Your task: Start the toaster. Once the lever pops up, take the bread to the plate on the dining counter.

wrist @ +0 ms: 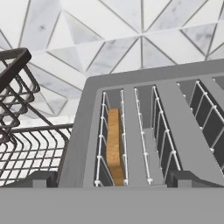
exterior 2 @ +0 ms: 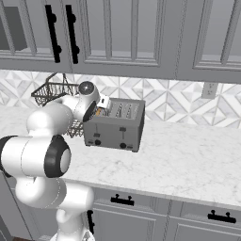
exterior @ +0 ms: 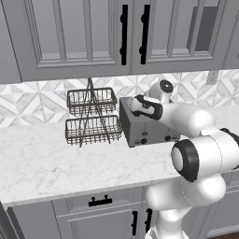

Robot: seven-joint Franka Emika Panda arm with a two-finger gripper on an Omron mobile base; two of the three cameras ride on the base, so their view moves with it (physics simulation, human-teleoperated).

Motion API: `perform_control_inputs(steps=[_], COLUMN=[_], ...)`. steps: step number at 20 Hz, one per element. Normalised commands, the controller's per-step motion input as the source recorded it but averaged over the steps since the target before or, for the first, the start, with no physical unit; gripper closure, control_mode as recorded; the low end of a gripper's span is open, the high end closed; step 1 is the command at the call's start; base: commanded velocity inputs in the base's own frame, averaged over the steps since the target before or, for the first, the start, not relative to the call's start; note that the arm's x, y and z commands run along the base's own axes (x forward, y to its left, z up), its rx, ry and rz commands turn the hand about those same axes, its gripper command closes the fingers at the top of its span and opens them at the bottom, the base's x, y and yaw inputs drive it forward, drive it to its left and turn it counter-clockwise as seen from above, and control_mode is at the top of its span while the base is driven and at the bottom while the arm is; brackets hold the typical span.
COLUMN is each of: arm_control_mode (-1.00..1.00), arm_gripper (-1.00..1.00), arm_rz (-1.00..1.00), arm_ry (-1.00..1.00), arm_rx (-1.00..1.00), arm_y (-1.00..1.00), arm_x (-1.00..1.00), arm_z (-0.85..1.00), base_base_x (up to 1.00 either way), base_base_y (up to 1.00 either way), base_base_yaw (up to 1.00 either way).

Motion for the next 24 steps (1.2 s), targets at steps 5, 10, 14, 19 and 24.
perform_control_inputs(steps=[5,10,14,19,24], arm_control_mode=[-1.0,-1.0,-1.0,-1.0,-1.0], arm_gripper=[-1.0,-1.0,-1.0,-1.0,-1.0], arm_rz=[0.0,0.0,0.0,0.0,0.0], arm_ry=[0.0,0.0,0.0,0.0,0.0], arm_rx=[0.0,0.0,0.0,0.0,0.0], arm_y=[0.0,0.0,0.0,0.0,0.0], arm_x=[0.0,0.0,0.0,0.0,0.0], arm_z=[0.0,0.0,0.0,0.0,0.0], base_base_x=[0.0,0.0,0.0,0.0,0.0], base_base_y=[0.0,0.0,0.0,0.0,0.0], base_base_yaw=[0.0,0.0,0.0,0.0,0.0])
